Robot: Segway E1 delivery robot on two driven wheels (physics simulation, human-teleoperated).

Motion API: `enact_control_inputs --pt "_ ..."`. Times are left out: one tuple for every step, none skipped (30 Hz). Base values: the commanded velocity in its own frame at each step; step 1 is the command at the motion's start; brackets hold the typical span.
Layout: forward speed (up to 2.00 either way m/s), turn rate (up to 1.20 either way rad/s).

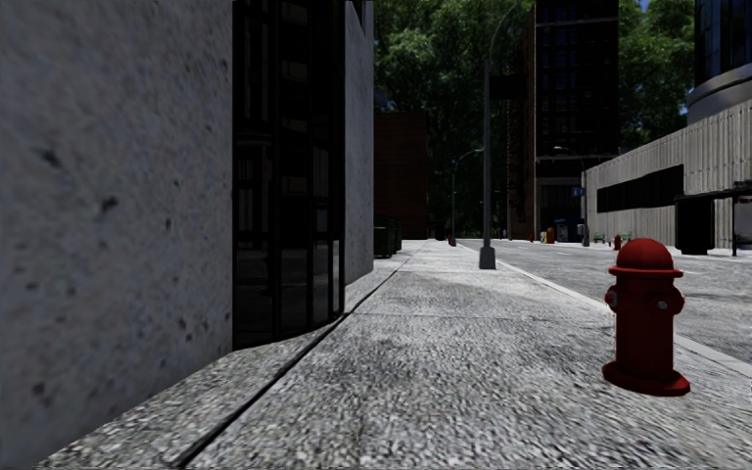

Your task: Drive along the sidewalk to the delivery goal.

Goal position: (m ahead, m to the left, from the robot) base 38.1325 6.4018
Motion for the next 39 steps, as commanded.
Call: enact_control_inputs --pt "2.0 -0.6" --pt "2.0 -0.6" --pt "2.0 -0.6" --pt "2.0 -0.6" --pt "2.0 -0.6" --pt "2.0 -0.6" --pt "2.0 -0.6" --pt "2.0 -0.6" --pt "2.0 -0.6" --pt "2.0 -0.6" --pt "2.0 -0.6" --pt "2.0 0.0" --pt "2.0 0.0" --pt "2.0 0.0" --pt "2.0 0.0" --pt "2.0 0.0" --pt "2.0 0.0" --pt "2.0 0.0" --pt "2.0 0.0" --pt "2.0 0.0" --pt "2.0 0.0" --pt "2.0 0.0" --pt "2.0 0.0" --pt "2.0 0.0" --pt "2.0 0.0" --pt "2.0 0.0" --pt "2.0 0.0" --pt "2.0 0.19" --pt "2.0 0.19" --pt "2.0 0.19" --pt "2.0 0.2" --pt "2.0 0.2" --pt "2.0 0.21" --pt "2.0 0.22" --pt "2.0 0.22" --pt "2.0 0.22" --pt "2.0 0.22" --pt "2.0 0.22" --pt "2.0 0.22"
